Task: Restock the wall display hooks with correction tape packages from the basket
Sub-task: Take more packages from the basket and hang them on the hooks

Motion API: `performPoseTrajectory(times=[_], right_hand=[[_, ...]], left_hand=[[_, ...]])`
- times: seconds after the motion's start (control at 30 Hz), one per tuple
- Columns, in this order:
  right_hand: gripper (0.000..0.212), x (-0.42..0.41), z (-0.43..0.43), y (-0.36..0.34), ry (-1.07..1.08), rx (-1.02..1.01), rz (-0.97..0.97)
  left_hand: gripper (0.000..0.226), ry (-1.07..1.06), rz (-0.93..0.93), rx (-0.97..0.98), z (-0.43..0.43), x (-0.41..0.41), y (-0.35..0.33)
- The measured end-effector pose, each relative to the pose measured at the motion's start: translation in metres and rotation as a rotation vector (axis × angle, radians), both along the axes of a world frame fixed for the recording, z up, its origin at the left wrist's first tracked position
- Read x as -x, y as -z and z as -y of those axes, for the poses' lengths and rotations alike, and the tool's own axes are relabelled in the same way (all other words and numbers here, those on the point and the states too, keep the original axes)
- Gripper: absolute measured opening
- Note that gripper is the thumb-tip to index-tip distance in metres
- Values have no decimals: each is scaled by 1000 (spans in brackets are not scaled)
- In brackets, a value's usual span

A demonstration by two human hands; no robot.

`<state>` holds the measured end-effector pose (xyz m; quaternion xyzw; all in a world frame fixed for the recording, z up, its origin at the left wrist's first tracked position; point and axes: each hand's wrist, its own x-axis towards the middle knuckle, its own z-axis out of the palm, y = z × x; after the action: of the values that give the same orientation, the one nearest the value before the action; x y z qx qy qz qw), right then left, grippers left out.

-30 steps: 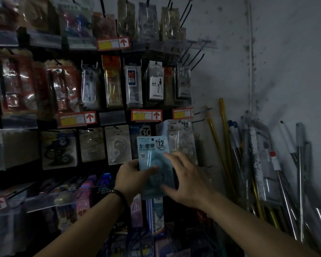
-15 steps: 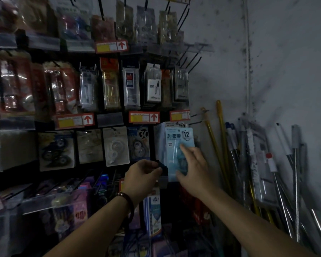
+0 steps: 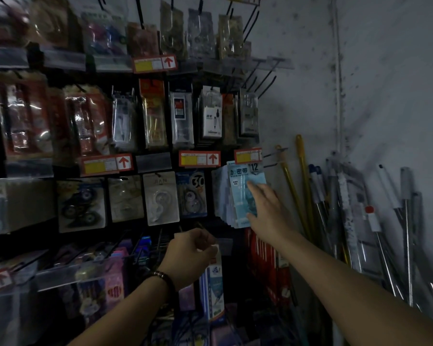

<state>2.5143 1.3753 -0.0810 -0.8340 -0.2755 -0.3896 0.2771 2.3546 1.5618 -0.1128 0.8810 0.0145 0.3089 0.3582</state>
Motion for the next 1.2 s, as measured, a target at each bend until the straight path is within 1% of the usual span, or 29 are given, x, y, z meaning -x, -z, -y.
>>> performPoseTrajectory(times=[0.13, 0.27, 0.37, 0.5, 0.6, 0.67, 0.73, 0.8, 0.83, 0.9, 1.03, 1.13, 1.2], right_hand=[[93, -4, -1, 0, -11, -6, -13], [90, -4, -2, 0, -20, -33, -37], [90, -7, -1, -2, -30, -15, -73], [94, -13, -6, -3, 15, 39, -77], [91, -22, -17, -1, 26, 15, -69], [95, -25, -24, -1, 56, 64, -72], [105, -23, -26, 0, 86, 135, -86], [111, -20, -27, 2, 79, 134, -143], [111, -18, -26, 2, 72, 127, -172], [104, -11, -23, 4, 73, 119, -216], [81, 17, -17, 14, 99, 131, -223], [54, 57, -14, 30, 65, 158, -204], [43, 92, -14, 45, 43, 207, -201]], left_hand=[[2, 11, 11, -80, -1, 2, 1], [2, 40, 7, -93, -3, 3, 1], [2, 55, 9, -103, -5, 3, 2], [4, 36, 8, -136, -9, 3, 5], [9, -4, 23, -206, -12, 7, 8], [12, -17, 12, -249, -15, 11, 12], [10, -1, -24, -239, -21, 16, 18], [5, -2, -50, -242, -27, 22, 23], [4, -2, -56, -251, -30, 25, 26], [3, -1, -78, -264, -34, 34, 31], [5, -16, -148, -299, -43, 61, 43], [8, -23, -229, -345, -52, 90, 61], [9, -12, -292, -348, -61, 112, 78]])
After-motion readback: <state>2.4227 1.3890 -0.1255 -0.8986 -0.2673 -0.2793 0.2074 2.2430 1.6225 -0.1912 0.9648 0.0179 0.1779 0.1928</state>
